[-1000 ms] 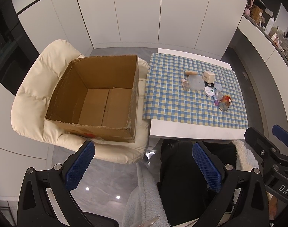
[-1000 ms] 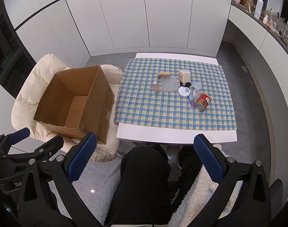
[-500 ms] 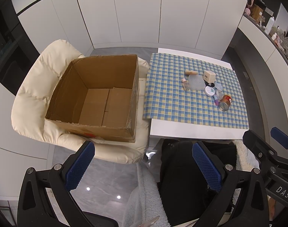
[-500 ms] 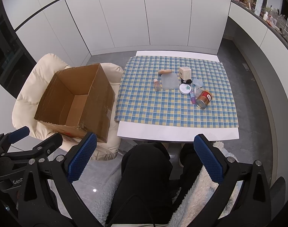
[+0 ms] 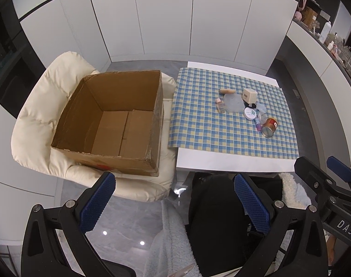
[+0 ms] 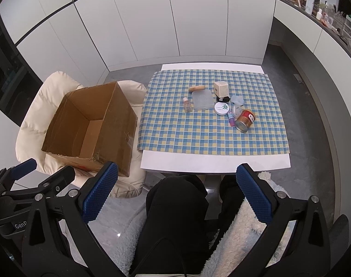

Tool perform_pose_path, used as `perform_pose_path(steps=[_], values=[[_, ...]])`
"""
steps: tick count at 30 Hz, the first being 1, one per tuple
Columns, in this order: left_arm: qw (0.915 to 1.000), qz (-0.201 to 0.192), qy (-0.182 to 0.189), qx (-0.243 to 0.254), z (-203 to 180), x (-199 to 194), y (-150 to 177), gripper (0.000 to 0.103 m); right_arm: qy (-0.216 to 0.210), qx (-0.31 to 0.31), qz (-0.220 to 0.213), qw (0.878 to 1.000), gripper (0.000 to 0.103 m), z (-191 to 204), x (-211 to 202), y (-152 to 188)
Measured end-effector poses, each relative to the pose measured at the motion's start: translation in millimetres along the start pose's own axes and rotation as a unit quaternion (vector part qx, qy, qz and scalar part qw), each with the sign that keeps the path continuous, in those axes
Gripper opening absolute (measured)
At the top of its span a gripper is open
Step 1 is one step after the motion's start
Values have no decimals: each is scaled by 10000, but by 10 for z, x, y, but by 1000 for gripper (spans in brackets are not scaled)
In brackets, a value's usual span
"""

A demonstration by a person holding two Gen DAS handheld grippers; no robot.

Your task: Organize objects

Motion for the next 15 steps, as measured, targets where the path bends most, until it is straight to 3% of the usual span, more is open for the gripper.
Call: perform_pose_path(steps=[15], values=[[9996,-35,36,287,-427,-42,-2,103,22,391,-41,9992,103,-484,-36,-16]])
Point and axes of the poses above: each gripper's, at about its wrist camera, not at the fingertips, and x roughly the way its jaws point, z to its left, y to its underside, the point moved 7 cm from there along x, roughly the way its jaws point, and after that the axes turned 13 degrees about -z, right-handed, at the moved point
